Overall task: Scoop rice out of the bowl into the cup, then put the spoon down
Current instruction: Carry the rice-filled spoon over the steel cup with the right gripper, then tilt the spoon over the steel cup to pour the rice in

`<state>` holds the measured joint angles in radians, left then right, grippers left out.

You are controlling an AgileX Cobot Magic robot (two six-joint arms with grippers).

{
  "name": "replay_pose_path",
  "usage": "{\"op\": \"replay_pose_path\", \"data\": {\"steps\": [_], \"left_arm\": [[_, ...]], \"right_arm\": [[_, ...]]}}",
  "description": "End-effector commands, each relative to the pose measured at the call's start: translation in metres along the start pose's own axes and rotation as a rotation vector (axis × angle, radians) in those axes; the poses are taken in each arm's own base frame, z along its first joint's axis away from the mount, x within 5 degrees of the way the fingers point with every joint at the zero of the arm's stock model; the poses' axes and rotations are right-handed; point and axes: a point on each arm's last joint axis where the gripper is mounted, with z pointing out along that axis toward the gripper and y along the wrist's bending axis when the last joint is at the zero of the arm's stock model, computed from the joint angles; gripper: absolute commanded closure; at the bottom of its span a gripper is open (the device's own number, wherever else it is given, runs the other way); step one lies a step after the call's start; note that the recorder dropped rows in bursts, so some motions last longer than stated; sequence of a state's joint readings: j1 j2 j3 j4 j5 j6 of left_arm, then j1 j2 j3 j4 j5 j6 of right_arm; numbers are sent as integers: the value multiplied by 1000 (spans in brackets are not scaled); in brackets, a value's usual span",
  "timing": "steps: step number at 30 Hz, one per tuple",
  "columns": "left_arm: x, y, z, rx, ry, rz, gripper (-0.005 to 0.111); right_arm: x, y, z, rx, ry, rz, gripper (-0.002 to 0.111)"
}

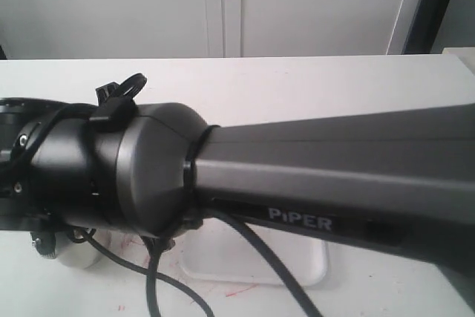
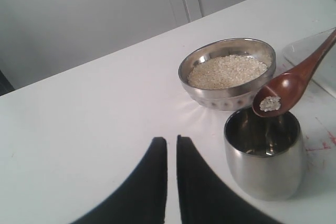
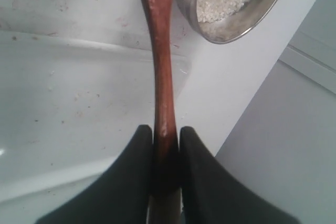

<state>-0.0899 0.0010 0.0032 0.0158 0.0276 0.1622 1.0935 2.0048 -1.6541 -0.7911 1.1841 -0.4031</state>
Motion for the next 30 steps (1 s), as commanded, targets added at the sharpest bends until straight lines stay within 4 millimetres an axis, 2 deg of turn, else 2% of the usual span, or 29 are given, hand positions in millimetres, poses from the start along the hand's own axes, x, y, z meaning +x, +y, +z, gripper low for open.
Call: {"op": "replay_pose_path", "data": {"steps": [1,14,30], "left_arm": [[-2,0,0,1,-10,-8,92],[-2,0,0,1,-10,-8,92],[-2,0,0,1,-10,-8,92]], "right_arm": [[2,-2,-1,33,20,-24,108],[-6,2,-12,97,45,-141,108],[-12,2,-23,182,62,-205,108]]}}
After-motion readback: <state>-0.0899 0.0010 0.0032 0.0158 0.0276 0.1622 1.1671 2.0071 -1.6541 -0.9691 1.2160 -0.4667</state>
